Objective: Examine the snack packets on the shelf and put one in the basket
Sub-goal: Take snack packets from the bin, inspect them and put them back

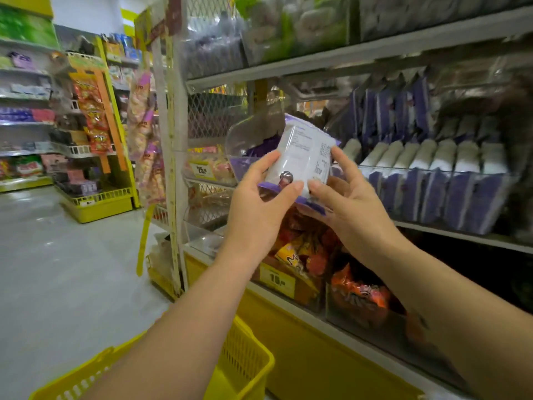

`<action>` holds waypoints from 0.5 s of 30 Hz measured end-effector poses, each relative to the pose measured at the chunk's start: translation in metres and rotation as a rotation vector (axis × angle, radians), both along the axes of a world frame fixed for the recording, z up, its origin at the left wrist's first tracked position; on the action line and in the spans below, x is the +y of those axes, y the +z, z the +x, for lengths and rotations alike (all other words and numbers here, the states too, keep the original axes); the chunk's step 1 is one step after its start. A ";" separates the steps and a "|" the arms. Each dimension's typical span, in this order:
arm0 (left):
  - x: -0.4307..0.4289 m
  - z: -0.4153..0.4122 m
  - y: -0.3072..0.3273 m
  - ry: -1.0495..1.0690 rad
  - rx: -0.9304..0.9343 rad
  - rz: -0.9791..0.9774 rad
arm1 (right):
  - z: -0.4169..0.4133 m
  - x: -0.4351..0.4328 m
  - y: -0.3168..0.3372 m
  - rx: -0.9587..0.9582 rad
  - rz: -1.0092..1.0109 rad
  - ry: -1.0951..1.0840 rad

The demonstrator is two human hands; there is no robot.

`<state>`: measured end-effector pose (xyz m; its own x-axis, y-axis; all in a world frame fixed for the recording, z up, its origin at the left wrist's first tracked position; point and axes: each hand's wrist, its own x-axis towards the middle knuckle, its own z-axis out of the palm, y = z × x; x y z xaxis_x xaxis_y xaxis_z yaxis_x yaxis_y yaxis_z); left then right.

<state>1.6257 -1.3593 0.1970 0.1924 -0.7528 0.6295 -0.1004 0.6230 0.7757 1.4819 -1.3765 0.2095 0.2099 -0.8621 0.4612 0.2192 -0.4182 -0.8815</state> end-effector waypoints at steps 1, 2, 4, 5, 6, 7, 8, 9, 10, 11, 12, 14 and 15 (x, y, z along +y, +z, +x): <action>-0.003 -0.004 0.011 -0.003 -0.015 -0.011 | -0.007 -0.003 0.011 0.064 -0.017 -0.023; -0.008 -0.007 0.022 0.001 -0.035 -0.020 | -0.015 -0.006 0.022 0.158 -0.039 -0.057; -0.019 -0.010 0.041 0.021 -0.092 -0.030 | -0.034 -0.014 0.044 0.369 -0.127 -0.179; -0.026 -0.011 0.050 0.028 -0.129 -0.031 | -0.046 -0.019 0.054 0.463 -0.205 -0.270; -0.033 -0.013 0.057 0.032 -0.177 -0.029 | -0.057 -0.023 0.064 0.549 -0.282 -0.363; -0.041 -0.015 0.063 0.035 -0.233 -0.029 | -0.068 -0.026 0.073 0.625 -0.330 -0.433; -0.048 -0.018 0.069 0.045 -0.294 -0.033 | -0.077 -0.029 0.080 0.717 -0.352 -0.485; -0.055 -0.022 0.074 0.062 -0.350 -0.038 | -0.085 -0.033 0.086 0.821 -0.352 -0.515; -0.061 -0.025 0.078 0.078 -0.392 -0.041 | -0.090 -0.037 0.089 0.928 -0.335 -0.526; -0.068 -0.028 0.083 0.088 -0.421 -0.036 | -0.094 -0.042 0.091 1.035 -0.317 -0.529; -0.073 -0.030 0.086 0.093 -0.449 -0.023 | -0.096 -0.047 0.093 1.142 -0.312 -0.531; -0.082 -0.035 0.093 0.085 -0.510 0.004 | -0.097 -0.056 0.094 1.290 -0.305 -0.528; -0.086 -0.037 0.097 0.080 -0.533 0.012 | -0.098 -0.058 0.094 1.332 -0.292 -0.517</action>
<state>1.5887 -1.4454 0.2936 -0.0938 -0.7563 0.6475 -0.5288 0.5889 0.6112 1.3841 -1.4349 0.3036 0.3148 -0.8841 0.3454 -0.9028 -0.3912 -0.1785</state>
